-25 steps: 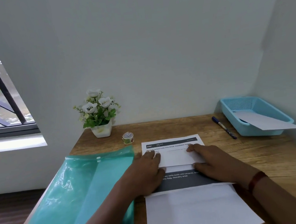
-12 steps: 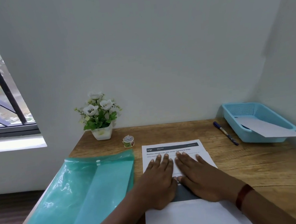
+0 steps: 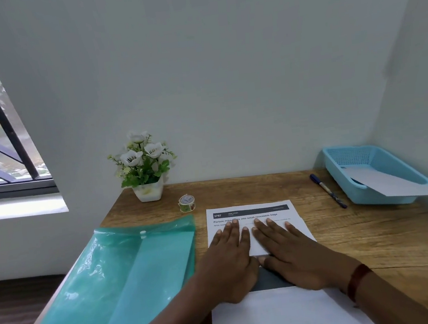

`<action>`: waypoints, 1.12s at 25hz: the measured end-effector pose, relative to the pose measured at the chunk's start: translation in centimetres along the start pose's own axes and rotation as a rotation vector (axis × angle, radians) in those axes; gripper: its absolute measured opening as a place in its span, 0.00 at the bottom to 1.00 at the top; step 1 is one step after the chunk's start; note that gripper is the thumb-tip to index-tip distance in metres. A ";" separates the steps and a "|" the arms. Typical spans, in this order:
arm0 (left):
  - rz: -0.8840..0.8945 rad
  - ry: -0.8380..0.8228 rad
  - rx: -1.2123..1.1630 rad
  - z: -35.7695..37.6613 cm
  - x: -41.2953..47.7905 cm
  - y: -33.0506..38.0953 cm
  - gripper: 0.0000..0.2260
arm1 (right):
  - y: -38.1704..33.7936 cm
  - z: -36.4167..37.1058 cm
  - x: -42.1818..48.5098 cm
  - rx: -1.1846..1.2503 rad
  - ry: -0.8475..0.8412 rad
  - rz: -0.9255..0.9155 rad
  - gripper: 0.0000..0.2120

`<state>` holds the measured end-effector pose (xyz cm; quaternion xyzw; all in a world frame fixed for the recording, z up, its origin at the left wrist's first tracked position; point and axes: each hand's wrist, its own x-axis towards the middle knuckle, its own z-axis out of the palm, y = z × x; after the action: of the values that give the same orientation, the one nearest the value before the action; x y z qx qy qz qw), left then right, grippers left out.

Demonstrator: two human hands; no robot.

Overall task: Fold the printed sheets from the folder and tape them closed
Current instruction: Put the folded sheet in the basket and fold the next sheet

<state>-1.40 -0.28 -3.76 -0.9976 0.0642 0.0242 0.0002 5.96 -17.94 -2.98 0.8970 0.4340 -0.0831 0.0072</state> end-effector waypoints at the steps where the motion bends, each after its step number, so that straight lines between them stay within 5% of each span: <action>1: -0.034 -0.003 -0.005 -0.1 -0.1 0.1 0.31 | 0.2 -0.1 -0.1 0.011 -0.003 0.007 0.32; 10: -0.128 -0.035 -0.062 -0.7 -0.4 0.6 0.31 | 1.8 -0.4 -0.7 0.075 -0.021 0.077 0.46; 18: -0.167 0.012 -0.079 -0.6 -0.4 0.7 0.32 | 2.6 -0.9 -0.5 0.078 0.070 0.073 0.27; 28: -0.031 0.123 -0.229 -2.2 0.5 -4.1 0.29 | 4.8 -1.1 -0.3 0.251 0.320 0.093 0.27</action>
<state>-0.29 3.71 -1.59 -0.9916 0.0453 -0.0297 -0.1172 9.67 -21.07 -2.13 0.9117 0.3741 0.0074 -0.1698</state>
